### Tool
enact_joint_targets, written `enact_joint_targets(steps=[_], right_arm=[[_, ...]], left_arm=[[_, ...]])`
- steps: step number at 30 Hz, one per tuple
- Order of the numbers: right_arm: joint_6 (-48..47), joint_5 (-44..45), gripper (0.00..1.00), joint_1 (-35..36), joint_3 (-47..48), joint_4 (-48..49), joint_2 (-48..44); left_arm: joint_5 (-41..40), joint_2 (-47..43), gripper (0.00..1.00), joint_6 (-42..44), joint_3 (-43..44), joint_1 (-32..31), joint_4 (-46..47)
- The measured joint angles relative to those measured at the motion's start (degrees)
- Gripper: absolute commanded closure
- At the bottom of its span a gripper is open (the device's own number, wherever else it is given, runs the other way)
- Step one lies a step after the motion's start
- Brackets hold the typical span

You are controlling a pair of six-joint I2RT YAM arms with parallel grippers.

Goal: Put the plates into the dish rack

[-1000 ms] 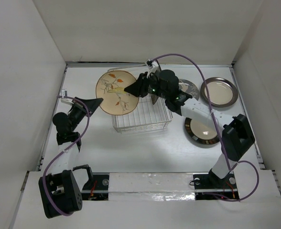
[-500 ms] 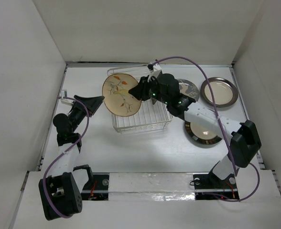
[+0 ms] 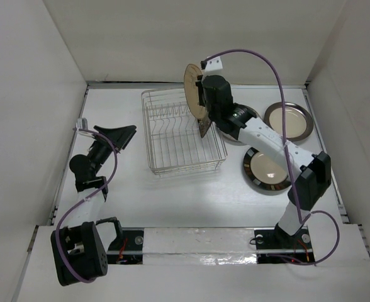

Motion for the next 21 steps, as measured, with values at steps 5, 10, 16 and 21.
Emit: enact_joint_targets(steps=[5,10,16,21], right_arm=[[-6.0,6.9,1.00,0.4,8.5,-2.8,7.7],[-9.3,11.0,1.00,0.7,12.5,-4.9,14.1],[-10.8,13.1,1.00,0.8,13.7,-6.4,18.4],[-10.8,13.2,1.00,0.6,14.0,-7.0,18.6]], left_arm=[[1.1,1.3,0.24,-2.5,-0.6,0.4,2.6],[1.2,1.6,0.24,-4.0,-1.0,1.2,3.3],[1.6,2.2,0.24,-4.8,-1.0,1.2,3.7],[1.7,2.3,0.24,-5.1,-1.0,1.2,3.8]])
